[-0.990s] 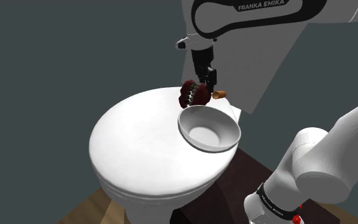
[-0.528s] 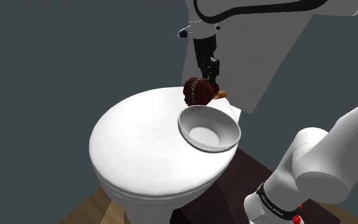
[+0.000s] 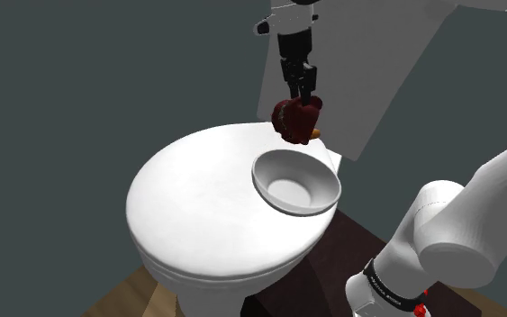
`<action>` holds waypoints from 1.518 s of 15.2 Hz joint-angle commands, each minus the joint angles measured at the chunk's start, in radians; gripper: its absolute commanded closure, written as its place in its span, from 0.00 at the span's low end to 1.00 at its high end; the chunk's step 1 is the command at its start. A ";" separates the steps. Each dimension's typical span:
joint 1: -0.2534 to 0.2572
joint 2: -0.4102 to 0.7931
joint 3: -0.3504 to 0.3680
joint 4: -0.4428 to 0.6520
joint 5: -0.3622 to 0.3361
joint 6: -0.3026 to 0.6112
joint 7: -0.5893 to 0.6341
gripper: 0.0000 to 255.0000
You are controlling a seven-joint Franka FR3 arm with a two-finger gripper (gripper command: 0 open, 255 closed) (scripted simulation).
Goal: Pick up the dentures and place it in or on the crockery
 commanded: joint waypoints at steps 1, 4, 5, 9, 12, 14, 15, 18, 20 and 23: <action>0.000 0.005 0.001 0.031 -0.001 -0.025 -0.007 1.00; 0.000 0.014 0.002 0.081 -0.003 -0.065 -0.016 1.00; 0.000 0.017 0.003 0.098 -0.004 -0.078 -0.020 1.00; 0.000 0.034 0.005 0.170 -0.007 -0.132 -0.033 1.00; 0.000 0.044 0.007 0.208 -0.009 -0.159 -0.040 1.00; 0.015 -0.001 0.030 0.177 0.005 -0.184 -0.004 1.00; 0.023 -0.023 0.042 0.164 0.013 -0.196 0.015 1.00; 0.045 -0.081 0.081 0.131 0.042 -0.236 0.071 1.00; 0.058 -0.116 0.108 0.116 0.065 -0.264 0.110 1.00; 0.078 -0.161 0.151 0.103 0.104 -0.306 0.170 1.00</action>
